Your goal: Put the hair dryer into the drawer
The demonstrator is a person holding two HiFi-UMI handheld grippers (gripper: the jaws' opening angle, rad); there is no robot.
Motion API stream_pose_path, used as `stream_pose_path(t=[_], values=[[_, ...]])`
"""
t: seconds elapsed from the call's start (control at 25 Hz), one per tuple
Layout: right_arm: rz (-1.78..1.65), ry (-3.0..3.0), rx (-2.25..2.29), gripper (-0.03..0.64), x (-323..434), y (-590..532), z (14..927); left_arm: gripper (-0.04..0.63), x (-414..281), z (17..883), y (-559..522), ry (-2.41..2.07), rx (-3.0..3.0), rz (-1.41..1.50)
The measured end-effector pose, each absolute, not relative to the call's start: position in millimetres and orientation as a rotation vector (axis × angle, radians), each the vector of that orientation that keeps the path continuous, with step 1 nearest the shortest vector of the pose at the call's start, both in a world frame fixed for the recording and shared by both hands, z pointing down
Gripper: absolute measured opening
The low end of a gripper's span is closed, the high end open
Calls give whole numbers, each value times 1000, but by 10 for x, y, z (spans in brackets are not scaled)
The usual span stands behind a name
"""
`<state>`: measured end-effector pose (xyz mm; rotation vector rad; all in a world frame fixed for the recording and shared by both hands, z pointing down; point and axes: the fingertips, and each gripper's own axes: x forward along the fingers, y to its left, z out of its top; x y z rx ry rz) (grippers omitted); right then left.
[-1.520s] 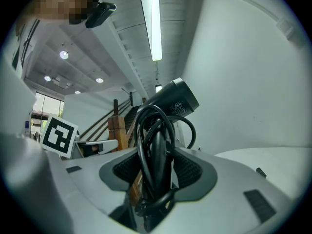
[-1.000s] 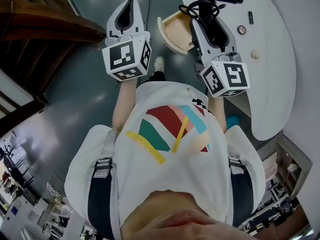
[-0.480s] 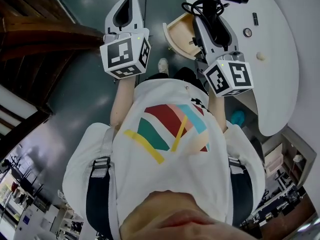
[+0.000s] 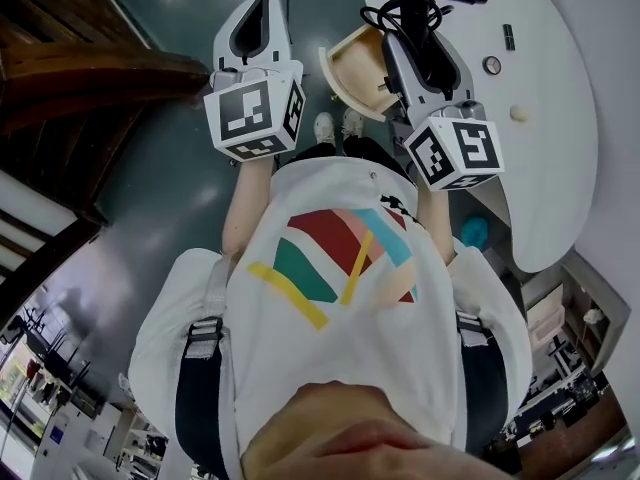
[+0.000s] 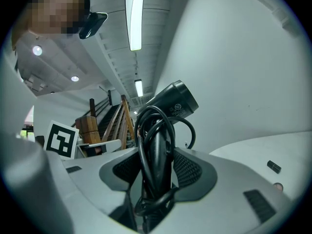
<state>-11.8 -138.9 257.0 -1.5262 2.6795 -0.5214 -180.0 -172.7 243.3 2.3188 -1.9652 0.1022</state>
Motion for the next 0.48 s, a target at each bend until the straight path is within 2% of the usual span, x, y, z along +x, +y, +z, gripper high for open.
stream_pose_path(t=[0.48], values=[[-724, 2657, -1542, 212, -95, -1347, 2923, 15, -1446, 2565, -1800, -1843, 2383, 151]])
